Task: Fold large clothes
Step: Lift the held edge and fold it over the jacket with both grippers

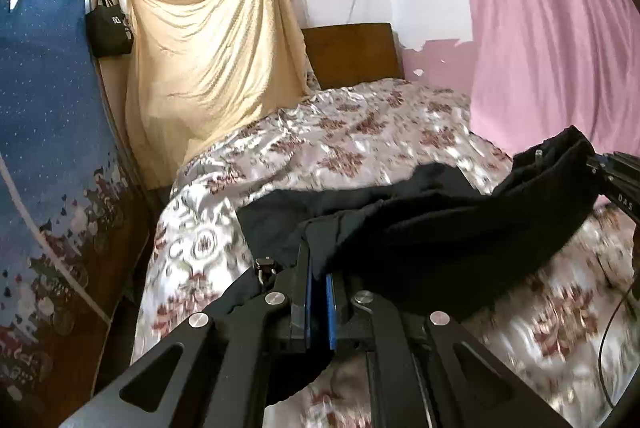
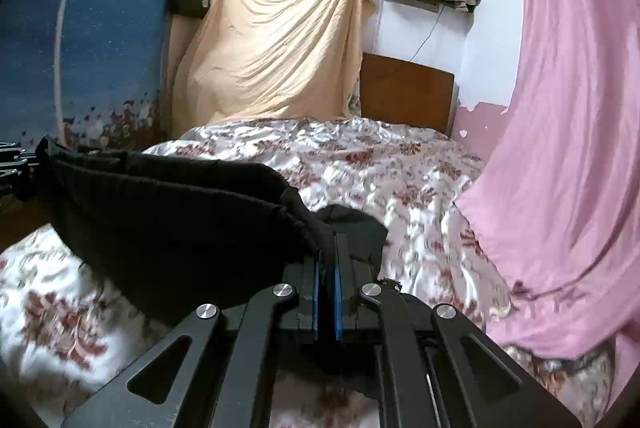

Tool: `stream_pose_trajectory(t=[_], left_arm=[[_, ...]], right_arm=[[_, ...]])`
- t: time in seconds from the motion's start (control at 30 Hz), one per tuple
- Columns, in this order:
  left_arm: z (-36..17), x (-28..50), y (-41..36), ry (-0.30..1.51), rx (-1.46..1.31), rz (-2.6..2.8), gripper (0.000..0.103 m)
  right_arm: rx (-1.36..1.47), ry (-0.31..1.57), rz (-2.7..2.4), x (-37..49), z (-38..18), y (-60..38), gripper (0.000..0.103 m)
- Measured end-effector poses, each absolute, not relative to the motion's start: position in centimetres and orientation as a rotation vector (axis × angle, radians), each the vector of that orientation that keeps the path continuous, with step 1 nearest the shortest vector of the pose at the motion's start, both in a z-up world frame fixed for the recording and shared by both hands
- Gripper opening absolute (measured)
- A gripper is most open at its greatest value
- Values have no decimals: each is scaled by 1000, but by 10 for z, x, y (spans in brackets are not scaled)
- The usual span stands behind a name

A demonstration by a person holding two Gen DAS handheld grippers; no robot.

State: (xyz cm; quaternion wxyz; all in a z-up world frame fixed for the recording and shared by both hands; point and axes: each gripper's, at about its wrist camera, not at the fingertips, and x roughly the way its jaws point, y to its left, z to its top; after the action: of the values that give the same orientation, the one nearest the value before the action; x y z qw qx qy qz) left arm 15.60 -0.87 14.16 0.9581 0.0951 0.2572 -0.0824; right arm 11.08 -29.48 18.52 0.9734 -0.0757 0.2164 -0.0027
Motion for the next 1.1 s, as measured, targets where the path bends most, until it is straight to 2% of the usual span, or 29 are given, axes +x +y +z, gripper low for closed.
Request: stream_pose_trajectory(t=[0.2,0.5,0.8,1.1], left_arm=[[148,236,-14,531,184,-140,6],[138,336,-29,518,180,-96,6],[98,417,-43,598,188,-67,6],[59,450,-45,651,165,-57,6]], right_arm=[[-189,431,-30,197,195,-295,5],[-225,466,-81,311,180,-294,5],[-247,571,-95,409,130,-295,5],[-211,628,-96,440,72,-306,5]])
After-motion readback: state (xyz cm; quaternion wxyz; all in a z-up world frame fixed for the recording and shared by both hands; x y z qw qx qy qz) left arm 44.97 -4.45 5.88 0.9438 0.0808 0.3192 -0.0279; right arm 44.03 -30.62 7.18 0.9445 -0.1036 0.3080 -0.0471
